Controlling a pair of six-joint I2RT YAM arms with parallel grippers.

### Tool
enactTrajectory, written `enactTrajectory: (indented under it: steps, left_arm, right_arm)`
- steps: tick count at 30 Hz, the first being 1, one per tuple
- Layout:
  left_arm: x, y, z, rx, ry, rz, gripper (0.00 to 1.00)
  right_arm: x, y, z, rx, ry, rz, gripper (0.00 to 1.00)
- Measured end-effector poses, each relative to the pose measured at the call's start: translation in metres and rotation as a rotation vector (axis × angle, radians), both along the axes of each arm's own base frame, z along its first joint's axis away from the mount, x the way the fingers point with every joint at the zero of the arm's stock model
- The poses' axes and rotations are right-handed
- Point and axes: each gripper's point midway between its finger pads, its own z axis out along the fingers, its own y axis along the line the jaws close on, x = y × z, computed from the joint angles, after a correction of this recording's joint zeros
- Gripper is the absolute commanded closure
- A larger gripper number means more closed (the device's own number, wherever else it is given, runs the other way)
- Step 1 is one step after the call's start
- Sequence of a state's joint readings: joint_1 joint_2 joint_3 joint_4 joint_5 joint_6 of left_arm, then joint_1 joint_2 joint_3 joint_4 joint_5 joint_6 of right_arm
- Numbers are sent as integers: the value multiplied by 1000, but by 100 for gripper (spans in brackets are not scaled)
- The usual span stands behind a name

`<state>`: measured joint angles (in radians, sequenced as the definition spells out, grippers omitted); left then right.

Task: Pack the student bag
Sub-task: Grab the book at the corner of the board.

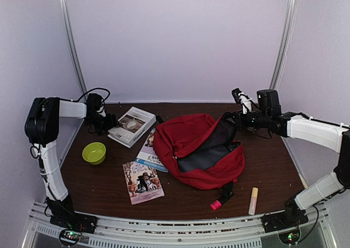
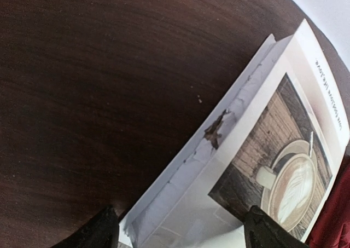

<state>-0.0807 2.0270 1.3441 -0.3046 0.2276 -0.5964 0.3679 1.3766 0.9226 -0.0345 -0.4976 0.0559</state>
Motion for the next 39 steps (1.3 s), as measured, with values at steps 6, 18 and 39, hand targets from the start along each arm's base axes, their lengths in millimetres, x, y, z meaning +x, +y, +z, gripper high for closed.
enactTrajectory:
  steps: [6, 18, 39]
  left_arm:
    - [-14, -9, -3, -53, -24, -25, 21]
    - [-14, -19, 6, -135, -102, -32, 91]
    - [-47, -72, 152, -172, -443, -130, 100]
  right_arm:
    - [0, 0, 0, 2, 1, 1, 81]
    - [-3, 2, -1, 6, 12, 14, 81]
    - [-18, -5, -8, 13, 124, -23, 39]
